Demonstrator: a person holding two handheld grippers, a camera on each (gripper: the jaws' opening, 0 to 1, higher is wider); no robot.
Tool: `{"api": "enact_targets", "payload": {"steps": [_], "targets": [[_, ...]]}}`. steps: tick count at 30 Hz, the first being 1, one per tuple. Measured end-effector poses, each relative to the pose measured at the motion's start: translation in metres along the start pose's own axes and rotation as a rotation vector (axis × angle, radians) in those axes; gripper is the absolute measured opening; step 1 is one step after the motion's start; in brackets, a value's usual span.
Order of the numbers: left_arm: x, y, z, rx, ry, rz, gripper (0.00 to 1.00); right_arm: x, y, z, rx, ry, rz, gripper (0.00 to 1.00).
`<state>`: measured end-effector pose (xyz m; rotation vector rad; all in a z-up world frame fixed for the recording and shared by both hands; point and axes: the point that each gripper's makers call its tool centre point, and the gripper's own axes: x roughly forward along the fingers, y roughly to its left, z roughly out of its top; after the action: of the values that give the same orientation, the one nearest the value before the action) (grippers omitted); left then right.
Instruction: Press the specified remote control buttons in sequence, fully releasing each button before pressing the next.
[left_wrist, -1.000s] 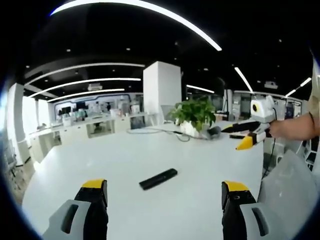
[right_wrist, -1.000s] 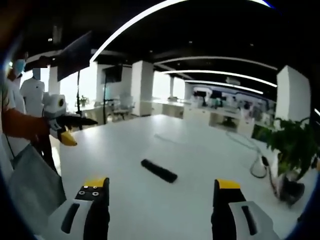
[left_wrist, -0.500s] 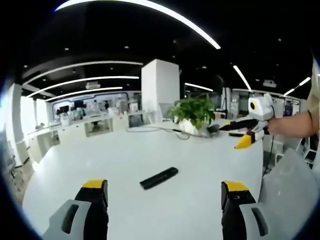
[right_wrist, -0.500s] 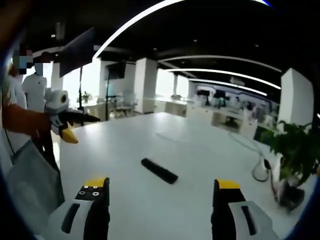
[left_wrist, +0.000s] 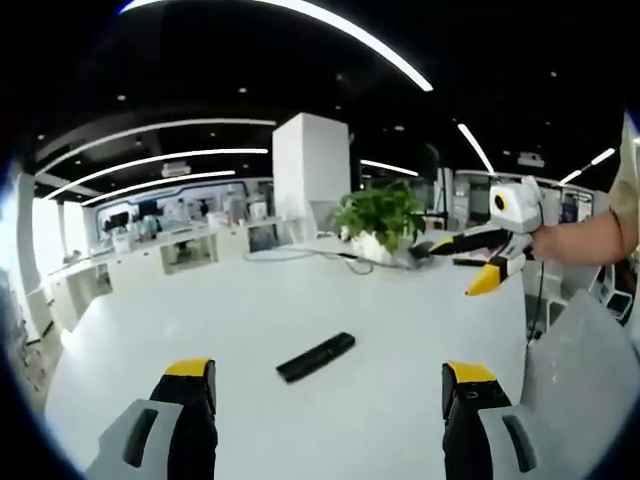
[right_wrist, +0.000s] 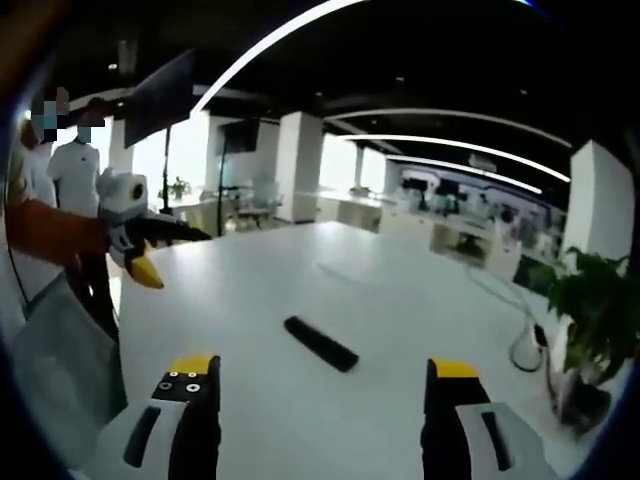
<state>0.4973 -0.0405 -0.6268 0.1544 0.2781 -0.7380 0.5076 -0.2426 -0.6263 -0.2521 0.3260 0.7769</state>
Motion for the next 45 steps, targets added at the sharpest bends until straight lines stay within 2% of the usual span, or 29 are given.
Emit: {"api": "enact_targets", "payload": {"steps": [45], "targets": [[0.032,0.010,-0.014,0.055,0.076,-0.091,0.96,0.037,-0.005,-0.007,-0.060,0.072,0.106,0.76]]}}
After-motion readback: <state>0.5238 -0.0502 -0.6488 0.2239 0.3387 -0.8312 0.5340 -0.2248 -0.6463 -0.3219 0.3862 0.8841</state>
